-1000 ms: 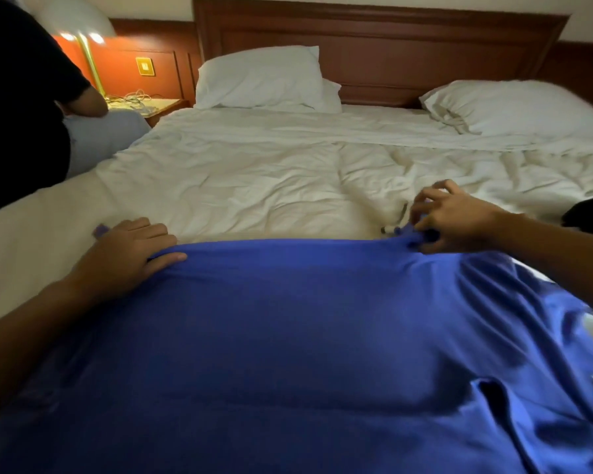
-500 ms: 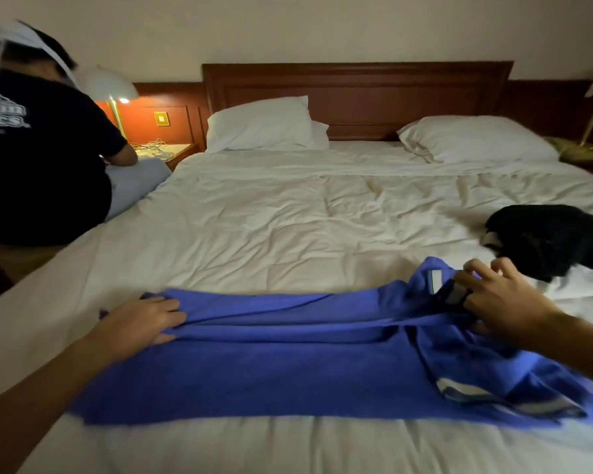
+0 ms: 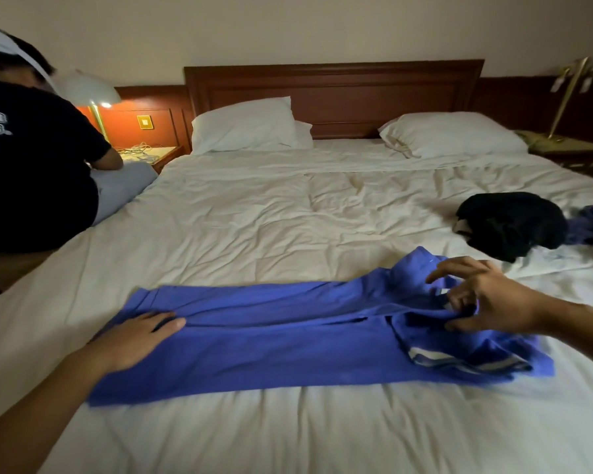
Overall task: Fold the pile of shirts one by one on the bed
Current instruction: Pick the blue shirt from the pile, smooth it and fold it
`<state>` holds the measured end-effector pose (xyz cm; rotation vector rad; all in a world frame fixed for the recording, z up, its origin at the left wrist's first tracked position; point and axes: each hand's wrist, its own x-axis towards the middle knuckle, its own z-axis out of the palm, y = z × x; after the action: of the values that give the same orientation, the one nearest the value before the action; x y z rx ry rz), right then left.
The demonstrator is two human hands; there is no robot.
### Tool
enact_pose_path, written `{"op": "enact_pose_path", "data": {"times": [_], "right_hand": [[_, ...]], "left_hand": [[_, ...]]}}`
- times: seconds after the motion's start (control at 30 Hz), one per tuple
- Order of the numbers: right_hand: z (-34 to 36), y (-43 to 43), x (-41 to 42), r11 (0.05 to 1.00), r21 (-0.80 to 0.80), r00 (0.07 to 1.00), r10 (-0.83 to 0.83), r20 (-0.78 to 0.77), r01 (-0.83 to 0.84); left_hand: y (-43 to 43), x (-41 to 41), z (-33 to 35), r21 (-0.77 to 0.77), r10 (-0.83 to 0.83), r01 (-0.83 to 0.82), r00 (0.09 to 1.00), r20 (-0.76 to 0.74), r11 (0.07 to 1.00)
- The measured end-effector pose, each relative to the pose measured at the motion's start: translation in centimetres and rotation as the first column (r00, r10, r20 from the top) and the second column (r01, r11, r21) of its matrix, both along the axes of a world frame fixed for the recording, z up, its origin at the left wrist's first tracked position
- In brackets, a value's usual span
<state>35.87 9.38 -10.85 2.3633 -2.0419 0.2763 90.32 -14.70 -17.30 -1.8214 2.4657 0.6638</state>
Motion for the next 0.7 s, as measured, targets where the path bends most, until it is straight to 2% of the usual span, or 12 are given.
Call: {"op": "enact_pose_path", "data": {"times": [0.07, 0.13, 0.2, 0.27, 0.37, 0.43, 0.53, 0.57, 0.63, 0.7], "right_hand": [[0.1, -0.6, 0.1, 0.999, 0.054, 0.998, 0.003, 0.062, -0.006], [-0.2, -1.4, 0.4, 0.987, 0.150, 0.998, -0.047, -0.049, 0.054], [-0.2, -2.7, 0.4, 0.975, 0.202, 0.983, -0.060, -0.172, 0.094], [0.2, -4.8, 0.3, 0.972, 0.218, 0.971, -0.031, -0.238, 0.084], [1.3, -9.0, 0.0, 0.988, 0.131, 0.930, -0.027, -0.368, 0.080], [1.4, -11.9, 0.0, 0.999, 0.017, 0.950, -0.042, -0.309, 0.049], [-1.0, -15.1, 1.1, 0.996, -0.040, 0.992, -0.088, -0.091, 0.085], [-2.7, -15.7, 1.6, 0.994, -0.013, 0.989, -0.111, -0.095, 0.110], [-6.2, -16.1, 2.5, 0.984, 0.029, 0.961, -0.167, -0.220, 0.177], [-7.8, -15.4, 2.4, 0.976, -0.037, 0.952, -0.219, -0.213, 0.216]], "left_hand": [[-1.0, -1.6, -0.3, -0.010, 0.033, -0.032, 0.986, 0.165, 0.999], [-1.7, -3.6, -0.4, -0.111, 0.079, -0.050, 0.961, 0.267, 0.992], [-2.1, -5.5, -0.8, -0.148, 0.035, -0.006, 0.981, 0.191, 0.989], [-2.7, -6.6, -1.8, -0.057, -0.087, 0.093, 0.991, 0.105, 0.994], [-3.8, -6.9, -3.7, 0.028, -0.128, 0.125, 0.978, 0.163, 0.992], [-4.8, -6.7, -4.4, 0.032, -0.109, 0.105, 0.981, 0.163, 0.994], [-5.9, -6.5, -4.9, 0.038, -0.094, 0.089, 0.984, 0.153, 0.995], [-6.1, -6.5, -5.1, 0.030, -0.091, 0.088, 0.985, 0.145, 0.996], [-6.4, -6.5, -5.6, 0.000, -0.070, 0.070, 0.992, 0.104, 0.998], [-6.8, -6.7, -5.7, -0.074, -0.031, 0.031, 1.000, 0.004, 0.997]]}}
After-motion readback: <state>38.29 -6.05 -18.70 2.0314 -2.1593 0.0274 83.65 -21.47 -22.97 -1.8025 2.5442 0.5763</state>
